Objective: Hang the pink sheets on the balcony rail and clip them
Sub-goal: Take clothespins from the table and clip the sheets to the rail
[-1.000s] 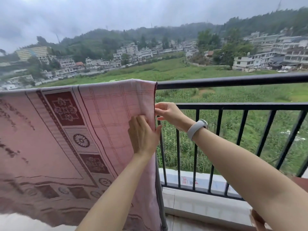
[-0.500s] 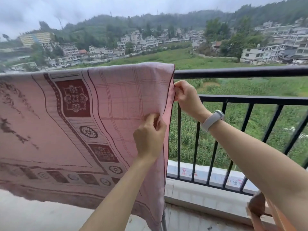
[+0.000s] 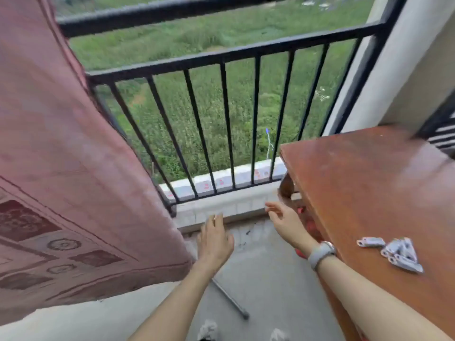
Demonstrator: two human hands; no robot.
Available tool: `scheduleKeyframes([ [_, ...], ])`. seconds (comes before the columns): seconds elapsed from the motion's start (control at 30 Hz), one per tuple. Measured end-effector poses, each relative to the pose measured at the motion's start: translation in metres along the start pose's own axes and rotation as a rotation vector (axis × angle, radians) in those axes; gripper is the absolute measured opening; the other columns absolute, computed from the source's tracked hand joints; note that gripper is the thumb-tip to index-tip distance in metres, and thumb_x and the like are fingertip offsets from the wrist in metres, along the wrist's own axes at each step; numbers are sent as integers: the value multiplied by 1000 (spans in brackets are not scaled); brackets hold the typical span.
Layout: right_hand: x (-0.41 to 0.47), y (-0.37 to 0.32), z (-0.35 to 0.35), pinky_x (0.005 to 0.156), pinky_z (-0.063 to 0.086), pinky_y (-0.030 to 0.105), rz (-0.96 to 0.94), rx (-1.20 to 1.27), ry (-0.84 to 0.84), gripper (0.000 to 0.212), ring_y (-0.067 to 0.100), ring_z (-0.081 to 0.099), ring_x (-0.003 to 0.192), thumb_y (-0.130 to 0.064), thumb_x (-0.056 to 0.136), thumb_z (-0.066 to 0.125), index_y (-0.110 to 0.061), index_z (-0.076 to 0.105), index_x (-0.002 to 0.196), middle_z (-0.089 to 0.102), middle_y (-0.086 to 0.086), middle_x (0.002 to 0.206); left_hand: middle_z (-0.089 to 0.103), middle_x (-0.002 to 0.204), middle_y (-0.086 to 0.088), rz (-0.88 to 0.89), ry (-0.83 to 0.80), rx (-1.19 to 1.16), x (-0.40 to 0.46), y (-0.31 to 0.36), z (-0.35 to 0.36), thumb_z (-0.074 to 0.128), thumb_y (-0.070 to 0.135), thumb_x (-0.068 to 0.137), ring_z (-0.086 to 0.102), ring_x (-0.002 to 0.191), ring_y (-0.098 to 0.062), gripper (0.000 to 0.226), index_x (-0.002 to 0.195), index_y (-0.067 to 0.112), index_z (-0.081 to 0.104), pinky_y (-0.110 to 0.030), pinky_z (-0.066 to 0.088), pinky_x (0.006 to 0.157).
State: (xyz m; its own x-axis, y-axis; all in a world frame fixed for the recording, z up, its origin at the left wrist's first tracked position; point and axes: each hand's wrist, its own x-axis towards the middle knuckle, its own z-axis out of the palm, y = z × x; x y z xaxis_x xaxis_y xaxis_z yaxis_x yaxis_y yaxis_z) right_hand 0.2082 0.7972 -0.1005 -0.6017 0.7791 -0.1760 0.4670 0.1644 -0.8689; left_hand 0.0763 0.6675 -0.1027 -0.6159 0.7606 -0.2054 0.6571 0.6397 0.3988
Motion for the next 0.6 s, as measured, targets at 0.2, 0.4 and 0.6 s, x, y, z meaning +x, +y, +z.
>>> scheduleKeyframes([
  [0.2,-114,126,-68,88,36,20,382,-73,347,30,22,56,103,3,85,45,-6,59,110,62,10,108,36,135,-9,352,-337,131,-19,88,111,45,23,88,34,127,-29,51,135,11,30,-42,36,99],
  [0.4,-172,196,-134,96,41,36,624,-256,490,31,25,52,111,-7,90,41,-11,53,119,56,9,119,22,148,-9,659,-519,214,-42,179,196,41,25,90,21,135,-27,54,140,16,23,-41,25,107],
  [0.6,-119,238,-176,93,39,40,513,-582,455,40,28,42,115,-15,89,46,-15,43,129,46,8,128,-6,155,-7,738,-589,406,-24,206,236,41,39,92,-8,141,-30,64,144,26,6,-49,14,112],
])
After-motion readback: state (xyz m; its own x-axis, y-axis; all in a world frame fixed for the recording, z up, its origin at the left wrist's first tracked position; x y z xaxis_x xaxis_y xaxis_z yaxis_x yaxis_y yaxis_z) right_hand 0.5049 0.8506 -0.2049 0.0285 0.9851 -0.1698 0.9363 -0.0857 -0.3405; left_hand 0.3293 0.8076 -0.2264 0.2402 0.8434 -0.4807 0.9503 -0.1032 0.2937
